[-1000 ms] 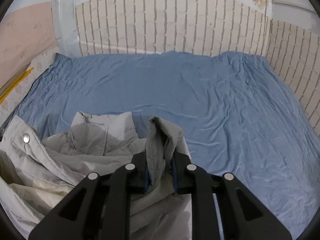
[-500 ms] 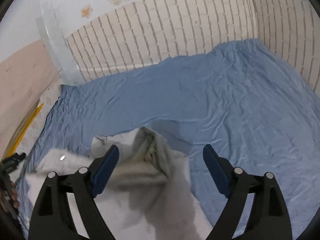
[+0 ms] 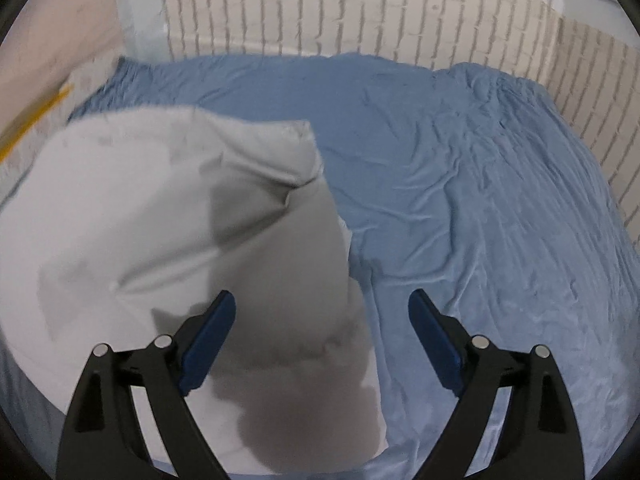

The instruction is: Fold large clothes

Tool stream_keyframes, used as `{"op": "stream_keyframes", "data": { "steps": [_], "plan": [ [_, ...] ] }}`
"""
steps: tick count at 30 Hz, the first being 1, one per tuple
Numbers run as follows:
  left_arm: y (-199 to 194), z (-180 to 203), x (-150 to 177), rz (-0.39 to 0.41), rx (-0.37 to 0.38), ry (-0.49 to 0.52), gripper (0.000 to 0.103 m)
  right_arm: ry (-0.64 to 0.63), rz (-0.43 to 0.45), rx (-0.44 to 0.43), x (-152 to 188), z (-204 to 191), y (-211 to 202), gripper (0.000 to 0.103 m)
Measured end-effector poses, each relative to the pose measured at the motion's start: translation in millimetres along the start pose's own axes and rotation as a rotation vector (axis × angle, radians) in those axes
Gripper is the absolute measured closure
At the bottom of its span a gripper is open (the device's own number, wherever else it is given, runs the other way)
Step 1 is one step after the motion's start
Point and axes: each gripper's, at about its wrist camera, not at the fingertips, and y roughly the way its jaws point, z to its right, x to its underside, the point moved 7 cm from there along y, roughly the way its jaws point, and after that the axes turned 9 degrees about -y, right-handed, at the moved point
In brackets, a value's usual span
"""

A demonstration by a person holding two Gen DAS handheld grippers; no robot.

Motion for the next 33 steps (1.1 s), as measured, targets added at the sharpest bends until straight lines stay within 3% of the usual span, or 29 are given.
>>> {"op": "stream_keyframes", "data": {
  "steps": [2,6,10,11,12,13,15,16,19,21,24,27,30,33],
  "plan": [
    [17.0,-3.3,3.1,-0.025,0.024,-0.033,0.003,-0.013,0.007,-0.002,-1.3,-1.9,2.2,0.014],
    [47.7,3.1,6.8,-0.111,0.150,-0.095,0.003,-0.017,0.022,-0.039,-13.3,-3.0,6.0,0.014],
    [68.5,15.9,9.0,-0.163,0.193,-0.085,0.004,-0.019,0.021,-0.098,-21.7,-3.7,19.2,0.013],
    [72.7,18.7,8.9,-0.177,0.203,-0.090,0.008,-0.010,0.004,-0.126,-20.1,-4.1,26.9,0.013],
    [73.8,20.4,8.6,-0.181,0.212,-0.092,0.020,0.006,-0.018,-0.165,-16.8,-5.5,34.4,0.017],
    [74.8,24.5,7.8,-0.189,0.233,-0.095,0.038,0.015,-0.023,-0.192,-15.4,-7.1,38.0,0.033],
    [76.8,30.8,7.8,-0.185,0.226,-0.086,0.051,0.010,-0.011,-0.243,-12.9,-14.1,39.8,0.052],
    [77.3,37.2,6.3,-0.170,0.200,-0.055,0.058,-0.001,-0.011,-0.234,-12.7,-16.7,40.5,0.067],
    [75.5,52.1,3.4,-0.141,0.142,0.013,0.073,-0.045,0.001,-0.201,-10.1,-22.1,38.6,0.090],
    [69.5,57.4,-1.6,-0.110,0.107,0.034,0.084,-0.058,0.031,-0.173,-11.8,-21.2,29.2,0.097],
    [44.8,53.8,-18.8,-0.009,0.052,0.026,0.093,-0.046,0.153,-0.114,-23.9,-10.1,-4.2,0.099],
    [5.1,53.9,-47.4,0.109,0.080,-0.014,0.095,0.004,0.300,-0.098,-39.3,3.4,-50.2,0.099],
    [-24.7,68.6,-72.9,0.200,0.088,0.027,0.096,-0.017,0.387,-0.043,-54.8,5.5,-77.3,0.099],
    [-32.6,85.7,-96.6,0.264,0.035,0.100,0.095,0.003,0.481,0.006,-76.6,11.8,-95.1,0.099]
  ]
}}
